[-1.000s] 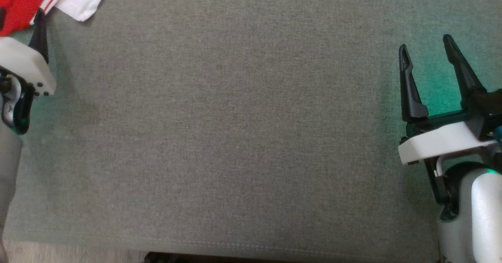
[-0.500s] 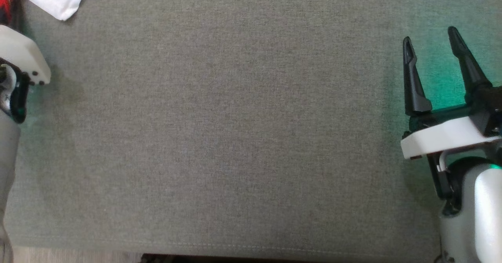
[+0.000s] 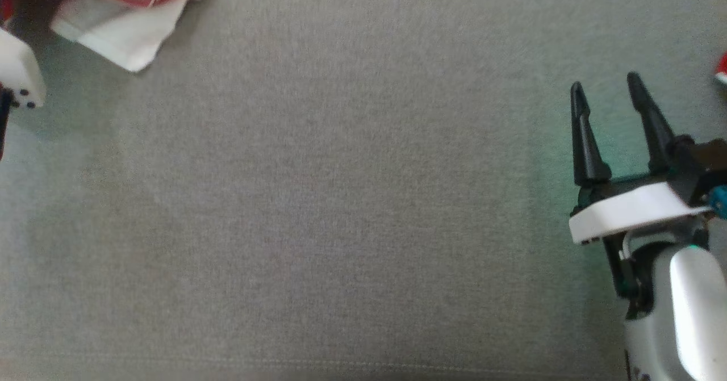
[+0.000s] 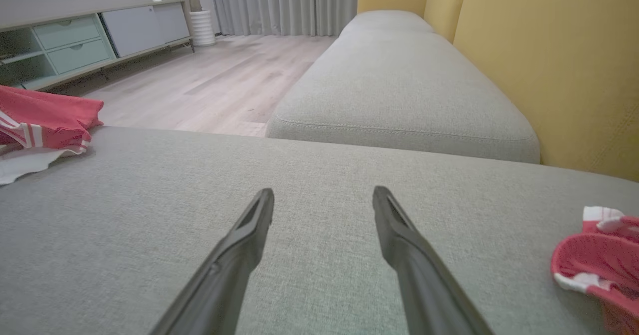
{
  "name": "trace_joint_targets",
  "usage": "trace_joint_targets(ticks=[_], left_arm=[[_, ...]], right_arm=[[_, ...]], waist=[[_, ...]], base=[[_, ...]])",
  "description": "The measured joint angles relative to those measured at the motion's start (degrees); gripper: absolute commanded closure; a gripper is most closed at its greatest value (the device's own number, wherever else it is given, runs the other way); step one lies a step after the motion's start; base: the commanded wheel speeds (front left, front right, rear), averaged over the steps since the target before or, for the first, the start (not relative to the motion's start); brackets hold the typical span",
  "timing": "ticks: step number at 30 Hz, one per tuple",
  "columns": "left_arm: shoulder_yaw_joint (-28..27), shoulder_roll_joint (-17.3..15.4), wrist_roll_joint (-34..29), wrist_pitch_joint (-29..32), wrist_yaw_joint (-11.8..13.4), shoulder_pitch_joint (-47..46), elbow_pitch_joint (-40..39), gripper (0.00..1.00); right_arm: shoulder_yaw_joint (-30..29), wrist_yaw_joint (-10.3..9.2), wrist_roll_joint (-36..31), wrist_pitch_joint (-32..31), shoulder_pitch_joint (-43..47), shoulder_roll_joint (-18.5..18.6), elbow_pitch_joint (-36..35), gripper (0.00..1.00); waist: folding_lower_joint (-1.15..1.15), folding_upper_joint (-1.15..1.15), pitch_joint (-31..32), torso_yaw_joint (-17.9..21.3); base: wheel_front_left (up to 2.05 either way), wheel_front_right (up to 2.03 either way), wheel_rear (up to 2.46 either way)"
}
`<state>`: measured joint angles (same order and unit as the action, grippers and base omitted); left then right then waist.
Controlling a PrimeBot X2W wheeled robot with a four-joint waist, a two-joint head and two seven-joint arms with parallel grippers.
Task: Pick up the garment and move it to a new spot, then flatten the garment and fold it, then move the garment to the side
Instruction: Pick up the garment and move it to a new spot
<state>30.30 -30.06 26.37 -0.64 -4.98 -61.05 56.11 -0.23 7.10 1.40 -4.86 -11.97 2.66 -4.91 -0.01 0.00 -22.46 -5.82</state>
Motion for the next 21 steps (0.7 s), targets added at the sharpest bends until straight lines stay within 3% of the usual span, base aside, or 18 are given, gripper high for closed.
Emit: trace_joint_targets(ticks=[8,15,21], left_arm=[[4.9,0.0,-1.8,3.3,-1.4,-0.9,-5.1,1.0],[8.6,1.2,-1.7,5.5,-2.2,-1.2,-11.4,1.0],[10.8,6.4,-0.6,4.2,-2.6,-4.9,-17.9,1.0]], right_arm=[[0.5,0.0,5.2,4.1,5.3,0.0,8.0,0.0],[0.7,0.0,6.8,5.9,9.8,-0.1,11.4,0.0],[-0.5,0.0,7.6,6.5,11.3,-0.1,12.4,0.0]], waist=[[-0.01,0.0,11.2,2.4],[-0.03,0.0,20.5,7.1],[-0.01,0.0,24.3,12.9]], base=[[0.0,0.0,0.0],[0.0,0.0,0.0],[0.0,0.0,0.0]])
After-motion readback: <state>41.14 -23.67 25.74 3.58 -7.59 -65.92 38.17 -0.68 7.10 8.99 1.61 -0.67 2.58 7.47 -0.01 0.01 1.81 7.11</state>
